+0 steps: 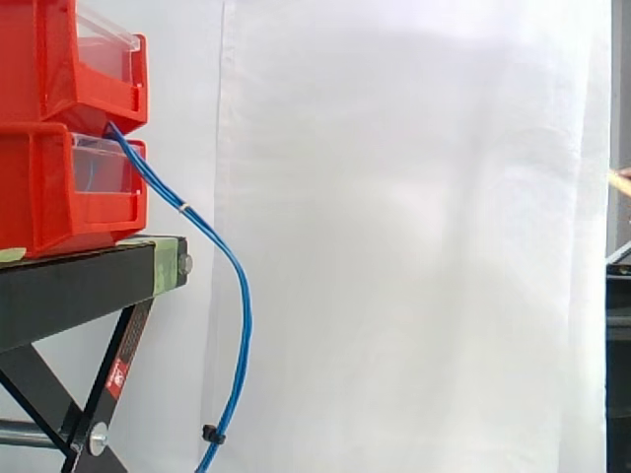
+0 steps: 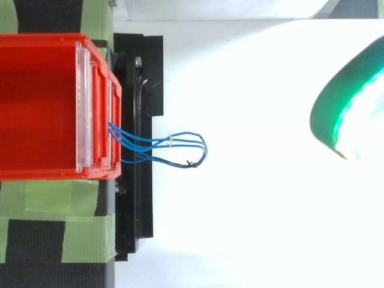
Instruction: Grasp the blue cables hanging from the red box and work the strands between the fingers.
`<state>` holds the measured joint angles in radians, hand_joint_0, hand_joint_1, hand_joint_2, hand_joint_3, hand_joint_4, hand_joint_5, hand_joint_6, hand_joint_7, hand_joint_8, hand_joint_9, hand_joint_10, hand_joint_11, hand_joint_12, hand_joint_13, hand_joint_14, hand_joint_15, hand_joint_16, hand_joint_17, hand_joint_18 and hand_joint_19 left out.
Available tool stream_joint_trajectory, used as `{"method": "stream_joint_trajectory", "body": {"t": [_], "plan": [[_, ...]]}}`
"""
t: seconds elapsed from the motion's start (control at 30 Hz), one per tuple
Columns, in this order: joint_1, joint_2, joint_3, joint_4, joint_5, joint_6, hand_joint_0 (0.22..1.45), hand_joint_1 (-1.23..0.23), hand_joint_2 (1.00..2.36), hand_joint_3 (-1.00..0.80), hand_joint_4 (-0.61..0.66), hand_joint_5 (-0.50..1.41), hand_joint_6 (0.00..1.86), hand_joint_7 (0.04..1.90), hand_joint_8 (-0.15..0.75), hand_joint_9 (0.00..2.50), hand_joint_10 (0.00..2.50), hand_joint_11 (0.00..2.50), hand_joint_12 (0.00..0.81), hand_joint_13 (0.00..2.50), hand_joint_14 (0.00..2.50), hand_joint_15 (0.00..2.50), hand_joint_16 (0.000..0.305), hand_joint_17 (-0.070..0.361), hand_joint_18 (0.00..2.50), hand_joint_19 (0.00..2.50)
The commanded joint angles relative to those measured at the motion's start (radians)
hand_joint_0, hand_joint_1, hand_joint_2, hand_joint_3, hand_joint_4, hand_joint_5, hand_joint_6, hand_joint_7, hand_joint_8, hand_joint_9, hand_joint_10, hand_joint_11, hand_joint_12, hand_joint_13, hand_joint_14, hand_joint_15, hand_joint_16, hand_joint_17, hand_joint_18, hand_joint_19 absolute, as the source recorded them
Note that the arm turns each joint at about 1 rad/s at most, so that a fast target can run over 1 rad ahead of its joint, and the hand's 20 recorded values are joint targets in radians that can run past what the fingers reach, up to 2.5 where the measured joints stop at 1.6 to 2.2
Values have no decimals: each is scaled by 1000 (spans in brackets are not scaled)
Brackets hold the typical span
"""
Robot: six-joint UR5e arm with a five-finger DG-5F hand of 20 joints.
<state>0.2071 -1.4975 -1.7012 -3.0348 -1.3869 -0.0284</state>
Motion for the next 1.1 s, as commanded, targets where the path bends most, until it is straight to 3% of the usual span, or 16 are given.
{"method": "stream_joint_trajectory", "body": {"t": [0.0,1.07], "plan": [[0,-18,0,-25,-6,4,668,-461,1000,-1000,187,-396,6,708,356,141,5,181,387,0,4,229,79,177,0,16],[0,-20,0,-24,-18,2,672,-464,1000,-1000,205,-368,6,718,364,174,4,206,390,0,4,236,78,176,0,35]]}}
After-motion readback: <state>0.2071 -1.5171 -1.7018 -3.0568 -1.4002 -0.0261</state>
